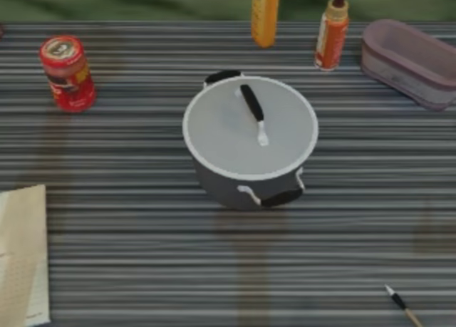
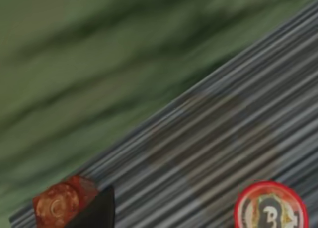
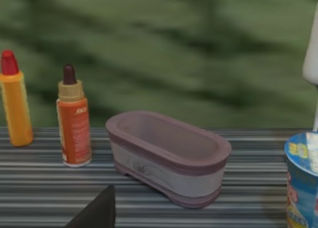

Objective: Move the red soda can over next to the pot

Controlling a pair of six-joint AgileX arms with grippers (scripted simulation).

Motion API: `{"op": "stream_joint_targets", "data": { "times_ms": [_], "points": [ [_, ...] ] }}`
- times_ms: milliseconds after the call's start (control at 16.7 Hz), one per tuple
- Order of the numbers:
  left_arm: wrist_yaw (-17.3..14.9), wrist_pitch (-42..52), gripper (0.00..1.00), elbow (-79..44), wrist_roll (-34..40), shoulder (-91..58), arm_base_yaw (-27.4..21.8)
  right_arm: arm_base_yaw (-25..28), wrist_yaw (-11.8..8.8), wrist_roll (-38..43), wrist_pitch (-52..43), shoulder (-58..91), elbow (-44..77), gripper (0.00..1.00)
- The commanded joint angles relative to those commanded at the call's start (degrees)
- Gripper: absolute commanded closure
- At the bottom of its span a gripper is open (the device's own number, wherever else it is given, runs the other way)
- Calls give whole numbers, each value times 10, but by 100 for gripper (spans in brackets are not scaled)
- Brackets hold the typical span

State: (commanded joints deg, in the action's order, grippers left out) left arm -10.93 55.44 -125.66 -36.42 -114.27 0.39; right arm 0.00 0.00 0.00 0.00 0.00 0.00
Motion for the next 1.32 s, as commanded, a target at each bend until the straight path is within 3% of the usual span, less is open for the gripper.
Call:
{"op": "stream_joint_targets", "data": {
  "times_ms": [300, 600, 1020, 1320],
  "points": [
    [-4, 119, 0, -163, -41, -225, 9, 0, 0, 0, 0, 0, 0, 0],
    [-5, 200, 0, -227, -55, -351, 13, 0, 0, 0, 0, 0, 0, 0],
    [-5, 204, 0, -229, -55, -363, 10, 0, 0, 0, 0, 0, 0, 0],
    [-4, 147, 0, -188, -49, -376, 6, 0, 0, 0, 0, 0, 0, 0]
  ]
}}
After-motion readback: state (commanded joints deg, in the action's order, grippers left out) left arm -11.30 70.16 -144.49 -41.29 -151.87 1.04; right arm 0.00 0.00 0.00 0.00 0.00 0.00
